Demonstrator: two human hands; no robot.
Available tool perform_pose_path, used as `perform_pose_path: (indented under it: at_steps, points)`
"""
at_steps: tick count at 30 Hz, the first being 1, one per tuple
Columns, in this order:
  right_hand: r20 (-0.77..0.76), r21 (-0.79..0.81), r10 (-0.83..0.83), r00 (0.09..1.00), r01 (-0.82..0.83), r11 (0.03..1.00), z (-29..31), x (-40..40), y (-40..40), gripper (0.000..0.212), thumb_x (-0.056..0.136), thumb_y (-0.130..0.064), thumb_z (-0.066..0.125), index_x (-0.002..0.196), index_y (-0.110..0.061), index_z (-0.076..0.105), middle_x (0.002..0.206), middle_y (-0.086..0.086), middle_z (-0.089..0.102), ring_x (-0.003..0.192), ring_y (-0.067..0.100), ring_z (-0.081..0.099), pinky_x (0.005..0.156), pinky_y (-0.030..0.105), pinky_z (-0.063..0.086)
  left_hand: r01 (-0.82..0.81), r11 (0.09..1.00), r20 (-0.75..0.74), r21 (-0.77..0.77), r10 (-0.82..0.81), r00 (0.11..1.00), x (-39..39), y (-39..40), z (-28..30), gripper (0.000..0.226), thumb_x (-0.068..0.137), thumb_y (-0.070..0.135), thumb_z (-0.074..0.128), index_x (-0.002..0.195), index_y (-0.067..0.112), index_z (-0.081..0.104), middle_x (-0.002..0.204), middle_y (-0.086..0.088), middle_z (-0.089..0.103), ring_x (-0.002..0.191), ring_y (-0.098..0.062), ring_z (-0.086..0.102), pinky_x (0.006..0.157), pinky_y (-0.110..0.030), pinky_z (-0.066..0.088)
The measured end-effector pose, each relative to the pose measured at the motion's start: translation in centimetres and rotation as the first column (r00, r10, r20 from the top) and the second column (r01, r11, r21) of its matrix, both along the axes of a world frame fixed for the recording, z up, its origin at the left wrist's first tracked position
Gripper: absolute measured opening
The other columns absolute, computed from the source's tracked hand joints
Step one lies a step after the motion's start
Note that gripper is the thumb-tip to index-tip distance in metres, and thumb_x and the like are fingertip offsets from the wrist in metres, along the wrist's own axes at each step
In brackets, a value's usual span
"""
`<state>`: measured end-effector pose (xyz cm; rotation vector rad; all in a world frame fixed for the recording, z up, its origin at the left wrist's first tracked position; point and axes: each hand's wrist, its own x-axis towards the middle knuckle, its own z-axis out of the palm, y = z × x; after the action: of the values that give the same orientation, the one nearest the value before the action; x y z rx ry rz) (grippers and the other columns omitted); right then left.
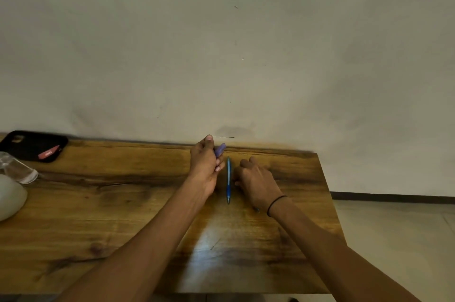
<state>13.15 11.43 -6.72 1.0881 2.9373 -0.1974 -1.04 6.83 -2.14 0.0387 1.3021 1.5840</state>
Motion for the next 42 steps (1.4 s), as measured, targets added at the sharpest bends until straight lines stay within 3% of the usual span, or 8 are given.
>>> perform_pose_path:
  at_steps: [5, 9, 13, 18, 28, 38, 40, 42]
  points:
    - [0.058, 0.023, 0.006, 0.998, -0.007, 1.0, 0.0, -0.2, 0.0, 0.024, 0.099, -0.027, 0.063, 0.116, -0.011, 0.064, 0.116, 0.011, 0.061, 0.114, 0.031, 0.05, 0.087, 0.042, 0.046, 0.004, 1.0, -0.017, -0.003, -0.004, 1.0, -0.1, 0.1, -0.2, 0.038, 0.113, 0.022, 0.043, 0.145, 0.003, 0.048, 0.072, -0.002, 0.051, 0.043, -0.006, 0.033, 0.034, -0.018, 0.029]
    - [-0.199, -0.21, -0.107, 0.974, 0.064, 0.976, 1.3, -0.1, 0.6, 0.011, 0.093, -0.023, 0.067, 0.096, -0.014, 0.062, 0.093, 0.004, 0.066, 0.094, 0.023, 0.058, 0.076, 0.041, 0.053, 0.006, 1.0, -0.036, 0.001, -0.006, 0.999, -0.1, 0.1, -0.5, 0.039, 0.113, 0.024, 0.044, 0.144, 0.002, 0.048, 0.071, -0.001, 0.051, 0.042, -0.005, 0.033, 0.034, -0.018, 0.029]
    - [-0.533, -0.437, -0.364, 0.764, 0.12, 0.891, 4.3, -0.2, 1.3, 0.014, 0.087, -0.014, 0.077, 0.093, -0.021, 0.067, 0.082, -0.006, 0.069, 0.076, 0.009, 0.065, 0.067, 0.022, 0.057, 0.005, 1.0, -0.096, -0.006, -0.005, 0.995, -0.2, 0.3, -0.9, 0.04, 0.113, 0.027, 0.043, 0.141, 0.0, 0.048, 0.062, 0.004, 0.057, 0.041, -0.005, 0.034, 0.035, -0.019, 0.029]
    - [-0.735, -0.478, -0.356, 0.578, -0.067, 0.876, 7.8, -0.1, 0.6, 0.006, 0.09, -0.018, 0.08, 0.096, -0.016, 0.078, 0.087, -0.006, 0.075, 0.083, 0.014, 0.069, 0.069, 0.033, 0.061, 0.006, 0.997, -0.195, -0.078, -0.022, 0.98, 0.1, 0.6, -1.1, 0.033, 0.112, 0.033, 0.044, 0.13, 0.01, 0.058, 0.077, -0.001, 0.053, 0.053, -0.009, 0.038, 0.044, -0.023, 0.033]
    - [-0.709, -0.339, -0.204, 0.675, -0.073, 0.938, 8.7, 0.0, -0.1, 0.016, 0.091, -0.017, 0.077, 0.106, -0.019, 0.077, 0.096, -0.01, 0.073, 0.092, 0.007, 0.067, 0.079, 0.024, 0.058, -0.019, 0.993, -0.261, -0.116, -0.012, 0.965, 0.4, 0.7, -1.2, 0.03, 0.113, 0.034, 0.041, 0.126, 0.012, 0.057, 0.07, -0.001, 0.051, 0.036, -0.001, 0.043, 0.041, -0.022, 0.035]
    - [-0.675, -0.219, -0.08, 0.733, -0.096, 0.971, 9.1, 0.0, -0.2, 0.016, 0.089, -0.013, 0.079, 0.104, -0.019, 0.075, 0.09, -0.015, 0.065, 0.089, 0.004, 0.061, 0.076, 0.016, 0.053, -0.05, 0.991, -0.316, -0.122, 0.009, 0.949, 0.5, 0.7, -1.3, 0.033, 0.112, 0.036, 0.041, 0.134, 0.015, 0.053, 0.093, -0.011, 0.054, 0.062, -0.011, 0.046, 0.05, -0.026, 0.039]
    - [-0.672, -0.232, -0.091, 0.735, -0.092, 0.968, 9.1, 0.0, -0.1, 0.016, 0.089, -0.014, 0.079, 0.103, -0.019, 0.074, 0.09, -0.017, 0.065, 0.09, 0.003, 0.062, 0.075, 0.016, 0.054, -0.058, 0.992, -0.318, -0.112, 0.019, 0.948, 0.5, 0.6, -1.0, 0.031, 0.112, 0.037, 0.042, 0.134, 0.018, 0.053, 0.107, -0.025, 0.06, 0.072, -0.015, 0.052, 0.06, -0.035, 0.051]
    - [-0.668, -0.277, -0.133, 0.732, -0.079, 0.958, 9.0, 0.1, 0.0, 0.015, 0.089, -0.015, 0.079, 0.102, -0.02, 0.073, 0.09, -0.019, 0.066, 0.09, 0.0, 0.063, 0.075, 0.013, 0.053, -0.066, 0.991, -0.319, -0.118, 0.026, 0.948, 0.6, 0.6, -0.8, 0.03, 0.112, 0.037, 0.043, 0.133, 0.02, 0.054, 0.131, -0.031, 0.062, 0.092, -0.033, 0.064, 0.086, -0.057, 0.057]
